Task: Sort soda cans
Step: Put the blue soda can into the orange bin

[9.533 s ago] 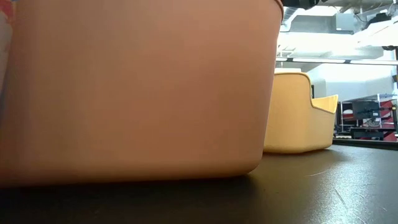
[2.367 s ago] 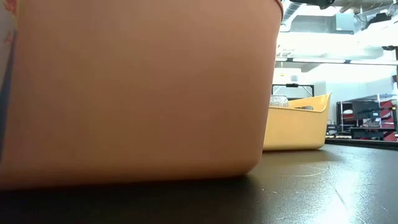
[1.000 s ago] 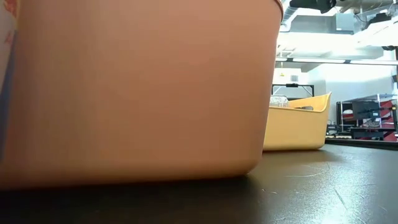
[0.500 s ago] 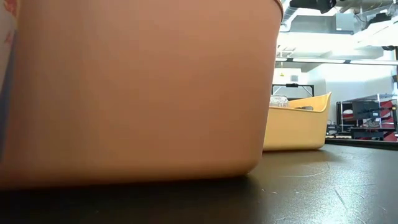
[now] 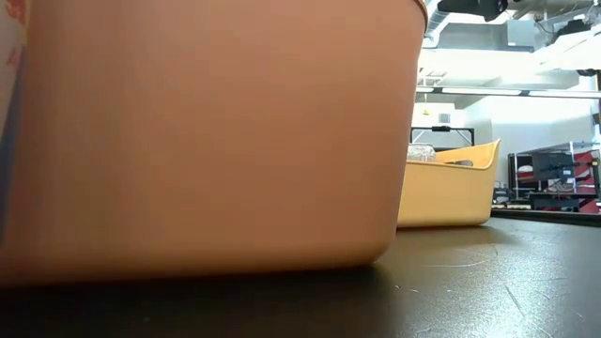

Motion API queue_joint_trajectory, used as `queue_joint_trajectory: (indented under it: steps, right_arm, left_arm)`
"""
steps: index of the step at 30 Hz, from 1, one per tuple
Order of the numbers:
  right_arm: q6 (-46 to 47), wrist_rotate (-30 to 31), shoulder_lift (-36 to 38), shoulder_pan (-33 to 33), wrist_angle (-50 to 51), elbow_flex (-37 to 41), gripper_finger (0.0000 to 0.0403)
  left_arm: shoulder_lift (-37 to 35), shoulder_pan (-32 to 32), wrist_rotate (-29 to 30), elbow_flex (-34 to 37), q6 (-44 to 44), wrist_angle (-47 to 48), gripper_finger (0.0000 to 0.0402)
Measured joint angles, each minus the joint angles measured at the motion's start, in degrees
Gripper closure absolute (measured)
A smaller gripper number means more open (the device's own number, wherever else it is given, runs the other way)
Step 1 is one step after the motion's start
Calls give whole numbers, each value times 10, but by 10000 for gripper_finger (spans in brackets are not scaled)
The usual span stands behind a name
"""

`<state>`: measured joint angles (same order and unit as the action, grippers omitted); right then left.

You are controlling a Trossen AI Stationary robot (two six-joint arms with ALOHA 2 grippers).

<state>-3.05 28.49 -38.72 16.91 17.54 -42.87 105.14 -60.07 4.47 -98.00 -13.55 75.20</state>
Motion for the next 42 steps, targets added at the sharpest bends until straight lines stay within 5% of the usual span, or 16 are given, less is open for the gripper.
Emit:
queue_joint_trajectory:
  steps: [12,22,32,42]
  right_arm:
    - [1,0,0,0,0,0,121]
    - [1,0,0,0,0,0,121]
    - [0,0,0,-5,0,0,121]
    - [1,0,0,-6,0,0,121]
  left_arm:
    - [0,-4,-8,1,5,2,46]
    - [-1,-4,-9,91,-6,-77,46]
    - [-1,-7,-15,102,-29,-97,48]
    - [-1,-8,-29,102,-31,-92,111]
